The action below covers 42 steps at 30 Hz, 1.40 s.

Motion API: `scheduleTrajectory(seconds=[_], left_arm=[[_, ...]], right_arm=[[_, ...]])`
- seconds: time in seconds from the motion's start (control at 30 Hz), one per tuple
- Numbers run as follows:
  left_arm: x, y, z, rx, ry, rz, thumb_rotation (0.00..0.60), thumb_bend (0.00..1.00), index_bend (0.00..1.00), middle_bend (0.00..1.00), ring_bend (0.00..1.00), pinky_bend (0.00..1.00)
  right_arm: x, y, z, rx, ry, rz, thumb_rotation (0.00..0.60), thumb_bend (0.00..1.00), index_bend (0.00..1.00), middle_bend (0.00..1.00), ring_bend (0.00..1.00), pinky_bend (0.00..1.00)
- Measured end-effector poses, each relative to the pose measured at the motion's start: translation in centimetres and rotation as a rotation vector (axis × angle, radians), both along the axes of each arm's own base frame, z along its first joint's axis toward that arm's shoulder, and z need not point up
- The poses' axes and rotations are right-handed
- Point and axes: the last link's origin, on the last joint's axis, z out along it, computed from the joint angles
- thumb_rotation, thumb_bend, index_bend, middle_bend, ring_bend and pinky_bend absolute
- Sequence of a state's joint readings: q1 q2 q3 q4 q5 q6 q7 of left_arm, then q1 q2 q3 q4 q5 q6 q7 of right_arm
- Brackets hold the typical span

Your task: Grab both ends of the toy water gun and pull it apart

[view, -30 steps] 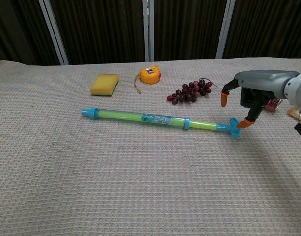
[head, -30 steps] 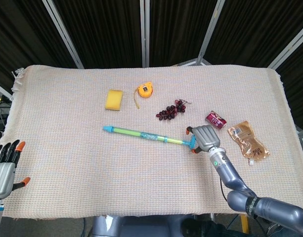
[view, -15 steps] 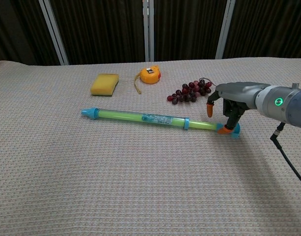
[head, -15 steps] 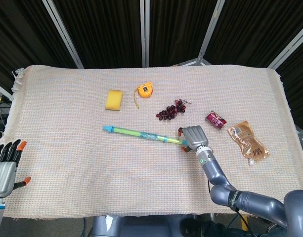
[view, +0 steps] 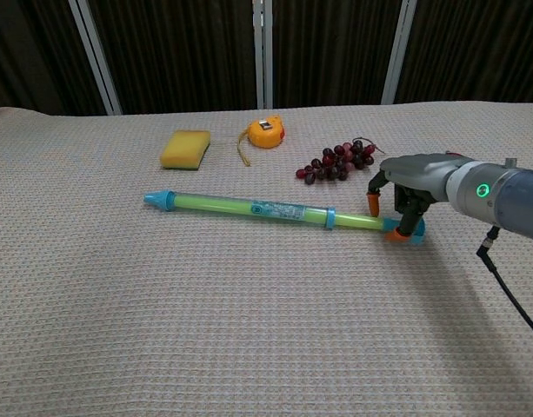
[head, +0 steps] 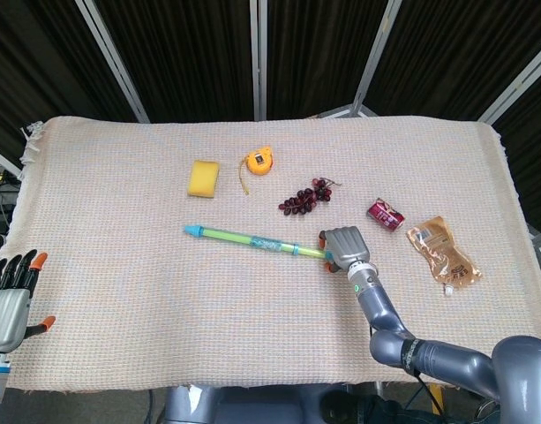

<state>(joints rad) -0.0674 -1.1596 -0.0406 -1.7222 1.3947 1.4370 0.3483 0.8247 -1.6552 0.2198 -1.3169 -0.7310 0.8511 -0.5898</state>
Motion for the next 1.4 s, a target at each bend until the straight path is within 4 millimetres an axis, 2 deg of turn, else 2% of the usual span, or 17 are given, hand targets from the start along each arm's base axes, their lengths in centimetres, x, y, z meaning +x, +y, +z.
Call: scheduleTrajectory(seconds=[0.1,0.17,0.33,0.43,0.47,0.53,0.57,0.6,0.63,0.67,0.7,0.77,0.8,0.9,1.03,1.23,1.4], left_arm=[[0.0,0.0,0.0,-0.001,0.002,0.002,0.600,0.00,0.00,0.00,0.00,0.00],[-0.1,0.0,-0.1,-0.002,0.004,0.004,0.600,0.00,0.00,0.00,0.00,0.00],[-0.3,0.2,-0.3,-0.011,0.008,0.014,0.600,0.00,0.00,0.00,0.00,0.00],[-0.4,0.3,-0.4,-0.019,0.012,0.018,0.600,0.00,0.00,0.00,0.00,0.00],[-0.4,0.4,-0.5,-0.022,0.013,0.019,0.600,0.00,0.00,0.05,0.03,0.03],[-0.3,0.7,-0.6,-0.028,0.013,0.018,0.600,0.00,0.00,0.23,0.18,0.15],[-0.3,0.9,-0.6,-0.028,0.012,0.014,0.600,0.00,0.00,0.36,0.31,0.26],[-0.1,1.3,-0.6,-0.025,0.011,0.004,0.600,0.00,0.00,0.41,0.36,0.32],[0.2,2.1,-0.7,-0.022,0.007,-0.013,0.600,0.00,0.00,0.48,0.43,0.42],[0.5,2.7,-0.9,-0.024,0.002,-0.030,0.600,0.00,0.01,0.56,0.52,0.56],[0.9,3.6,-1.2,-0.032,-0.005,-0.051,0.600,0.00,0.03,0.64,0.62,0.74],[1.9,5.9,-2.1,-0.065,-0.027,-0.107,0.600,0.00,0.12,0.77,0.77,0.95],[2.4,6.9,-2.6,-0.083,-0.036,-0.133,0.600,0.00,0.18,0.83,0.84,1.00],[4.2,10.5,-4.2,-0.147,-0.050,-0.214,0.600,0.00,0.26,0.88,0.88,1.00],[6.6,14.1,-6.9,-0.241,-0.080,-0.274,0.600,0.03,0.31,0.89,0.88,1.00],[9.7,17.4,-11.5,-0.350,-0.137,-0.290,0.600,0.13,0.34,0.89,0.88,1.00],[11.3,19.0,-14.1,-0.378,-0.150,-0.284,0.600,0.17,0.36,0.89,0.88,1.00]], right_arm=[[-0.1,0.0,-0.2,0.001,0.012,0.005,0.600,0.24,0.48,1.00,1.00,1.00],[-0.1,0.0,-0.4,0.003,0.014,0.005,0.600,0.28,0.52,1.00,1.00,1.00],[-0.2,-0.2,-0.6,0.000,0.018,0.005,0.600,0.32,0.63,1.00,1.00,1.00],[-0.2,-0.2,-0.6,0.001,0.016,0.008,0.600,0.34,0.66,1.00,1.00,1.00],[-0.2,-0.2,-0.6,0.002,0.015,0.008,0.600,0.35,0.66,1.00,1.00,1.00],[-0.1,-0.1,-0.7,0.005,0.012,0.009,0.600,0.36,0.66,1.00,1.00,1.00],[-0.1,-0.1,-0.7,0.007,0.011,0.010,0.600,0.37,0.66,1.00,1.00,1.00],[-0.1,0.0,-0.6,0.009,0.011,0.011,0.600,0.37,0.67,1.00,1.00,1.00],[-0.1,0.1,-0.6,0.012,0.012,0.013,0.600,0.37,0.67,1.00,1.00,1.00],[0.0,0.2,-0.6,0.014,0.012,0.012,0.600,0.37,0.67,1.00,1.00,1.00],[0.0,0.3,-0.6,0.016,0.010,0.011,0.600,0.37,0.67,1.00,1.00,1.00],[0.3,0.5,-0.4,0.018,0.009,0.006,0.600,0.37,0.67,1.00,1.00,1.00],[0.4,0.5,-0.4,0.018,0.010,0.004,0.600,0.37,0.67,1.00,1.00,1.00],[0.7,0.6,-0.2,0.016,0.012,0.001,0.600,0.37,0.67,1.00,1.00,1.00],[1.2,0.5,0.1,0.004,0.019,0.003,0.600,0.37,0.67,1.00,1.00,1.00],[1.4,0.4,0.1,-0.006,0.028,-0.008,0.600,0.37,0.67,1.00,1.00,1.00],[1.5,0.4,0.0,-0.002,0.028,-0.010,0.600,0.37,0.67,1.00,1.00,1.00]])
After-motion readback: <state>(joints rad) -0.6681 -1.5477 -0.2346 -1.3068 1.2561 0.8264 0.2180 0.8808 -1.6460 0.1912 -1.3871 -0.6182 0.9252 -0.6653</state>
